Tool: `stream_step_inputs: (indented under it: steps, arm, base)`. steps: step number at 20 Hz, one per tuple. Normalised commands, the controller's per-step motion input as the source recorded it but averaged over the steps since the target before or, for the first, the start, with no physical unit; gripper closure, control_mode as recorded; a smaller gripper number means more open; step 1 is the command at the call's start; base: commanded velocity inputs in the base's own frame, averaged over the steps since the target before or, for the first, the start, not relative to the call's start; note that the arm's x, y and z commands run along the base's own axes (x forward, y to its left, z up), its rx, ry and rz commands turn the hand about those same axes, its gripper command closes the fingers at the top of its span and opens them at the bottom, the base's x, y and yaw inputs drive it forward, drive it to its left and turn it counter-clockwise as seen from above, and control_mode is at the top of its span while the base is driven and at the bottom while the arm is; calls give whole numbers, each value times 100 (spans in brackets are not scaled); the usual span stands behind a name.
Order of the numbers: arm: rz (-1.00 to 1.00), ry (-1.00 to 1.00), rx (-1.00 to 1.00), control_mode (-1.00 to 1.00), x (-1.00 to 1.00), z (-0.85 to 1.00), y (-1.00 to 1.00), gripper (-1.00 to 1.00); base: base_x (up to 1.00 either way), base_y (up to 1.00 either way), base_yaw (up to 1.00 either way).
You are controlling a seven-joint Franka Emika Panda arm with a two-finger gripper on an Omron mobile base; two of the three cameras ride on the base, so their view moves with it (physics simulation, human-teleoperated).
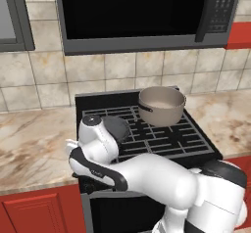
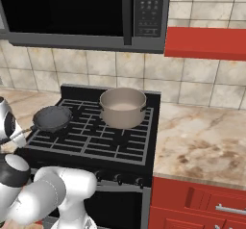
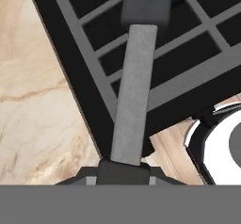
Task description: Move the pot and pan from the stove into the sink.
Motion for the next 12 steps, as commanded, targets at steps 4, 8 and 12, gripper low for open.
stream_step_inputs:
  steps: [4, 8, 12]
  arm:
    - [0, -4, -4, -100, -21, 71, -6, 100]
    - [0, -8, -5, -100, -38, 67, -16, 100]
    - [1, -12, -3, -100, -51, 67, -22, 100]
  base:
    - [0, 0, 0]
    - [0, 0, 0]
    - [0, 0, 0]
